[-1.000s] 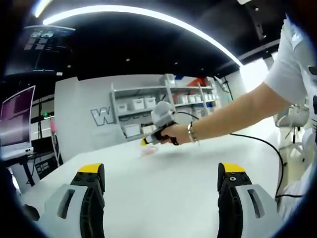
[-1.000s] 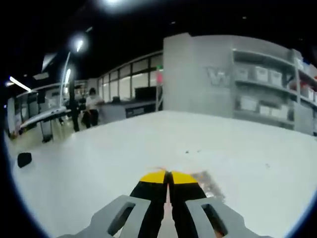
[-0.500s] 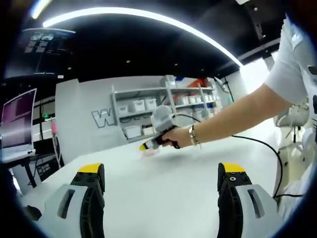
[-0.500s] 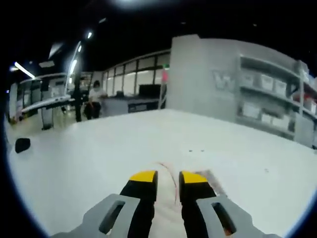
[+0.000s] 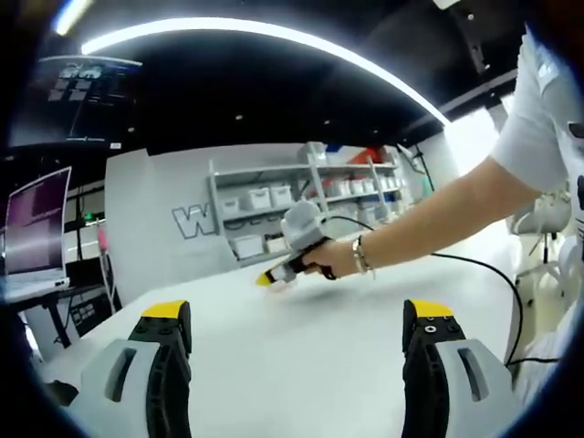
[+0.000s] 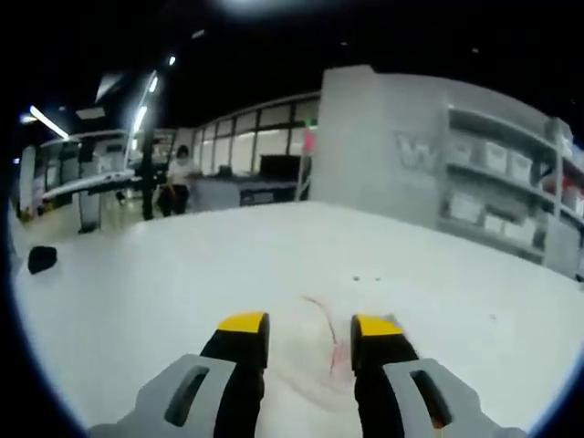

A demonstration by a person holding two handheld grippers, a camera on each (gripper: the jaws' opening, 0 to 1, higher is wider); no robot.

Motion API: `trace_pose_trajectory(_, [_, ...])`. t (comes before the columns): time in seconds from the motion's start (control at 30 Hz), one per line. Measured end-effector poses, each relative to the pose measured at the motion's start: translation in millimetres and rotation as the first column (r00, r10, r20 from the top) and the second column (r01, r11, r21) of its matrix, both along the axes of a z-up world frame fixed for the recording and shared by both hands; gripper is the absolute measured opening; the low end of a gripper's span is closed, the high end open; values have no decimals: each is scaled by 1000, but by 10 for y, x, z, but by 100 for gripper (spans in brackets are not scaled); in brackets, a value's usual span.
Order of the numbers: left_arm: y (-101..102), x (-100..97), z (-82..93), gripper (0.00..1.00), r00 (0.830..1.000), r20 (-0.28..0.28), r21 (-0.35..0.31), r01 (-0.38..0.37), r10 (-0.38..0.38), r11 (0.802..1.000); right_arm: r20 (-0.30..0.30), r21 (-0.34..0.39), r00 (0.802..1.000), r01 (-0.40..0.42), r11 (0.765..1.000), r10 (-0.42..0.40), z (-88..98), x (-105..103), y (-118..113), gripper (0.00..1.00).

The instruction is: Open the resealable bag by pulling the two sides of the seal apart until the entire bag opening is separated and visibly accessible.

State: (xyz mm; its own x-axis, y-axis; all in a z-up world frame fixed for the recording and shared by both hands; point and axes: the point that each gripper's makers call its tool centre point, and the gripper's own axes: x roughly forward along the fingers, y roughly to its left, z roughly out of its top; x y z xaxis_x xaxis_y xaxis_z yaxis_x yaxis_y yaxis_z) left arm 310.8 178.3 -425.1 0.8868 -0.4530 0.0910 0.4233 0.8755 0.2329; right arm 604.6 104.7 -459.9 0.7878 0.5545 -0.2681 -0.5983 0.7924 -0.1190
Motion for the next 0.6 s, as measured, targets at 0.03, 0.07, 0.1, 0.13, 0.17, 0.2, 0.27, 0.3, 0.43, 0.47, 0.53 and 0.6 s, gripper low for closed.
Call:
trace_pose_trajectory(0.03, [4,-1,-3,95,1000,-3,-1,0,0,1000,3,-2,1000,-1,1000,1,-3,-4,4,38])
trace_pose_trajectory(0.07, [10,-2,-3,95,1000,-3,-1,-2,2,1000,6,-3,1000,-3,1000,3,-3,-9,7,41])
trace_pose_trajectory(0.1, [15,-3,-1,95,1000,-2,-2,-3,3,1000,8,-1,1000,-2,1000,2,-1,-13,10,45])
trace_pose_trajectory(0.13, [18,-7,1,95,1000,-2,-3,-4,4,1000,9,3,1000,-2,1000,2,2,-17,14,49])
trace_pose_trajectory(0.17, [21,-9,2,95,1000,-2,-3,-4,4,1000,12,6,1000,0,1000,0,9,25,19,52])
trace_pose_trajectory(0.2, [23,-11,2,95,1000,-2,-3,-5,5,1000,16,6,1000,2,1000,-2,15,39,20,55])
trace_pose_trajectory(0.27, [25,-15,1,95,1000,-3,-2,-6,6,1000,21,11,1000,3,1000,-3,28,42,22,57])
trace_pose_trajectory(0.3, [26,-17,3,95,1000,-3,-1,-6,6,1000,20,12,1000,2,1000,-2,28,40,25,58])
trace_pose_trajectory(0.43, [29,-28,26,95,1000,4,-1,-7,7,1000,22,11,1000,-1,1000,1,36,34,35,62])
trace_pose_trajectory(0.47, [30,-31,35,96,1000,8,0,-9,9,1000,20,11,1000,0,1000,0,36,33,37,66])
trace_pose_trajectory(0.53, [34,-37,59,97,1000,21,3,-14,14,1000,17,21,1000,1,1000,-2,39,24,47,72])
trace_pose_trajectory(0.6, [38,-42,72,97,1000,26,5,-16,16,1000,9,34,1000,-3,999,2,36,11,64,80])
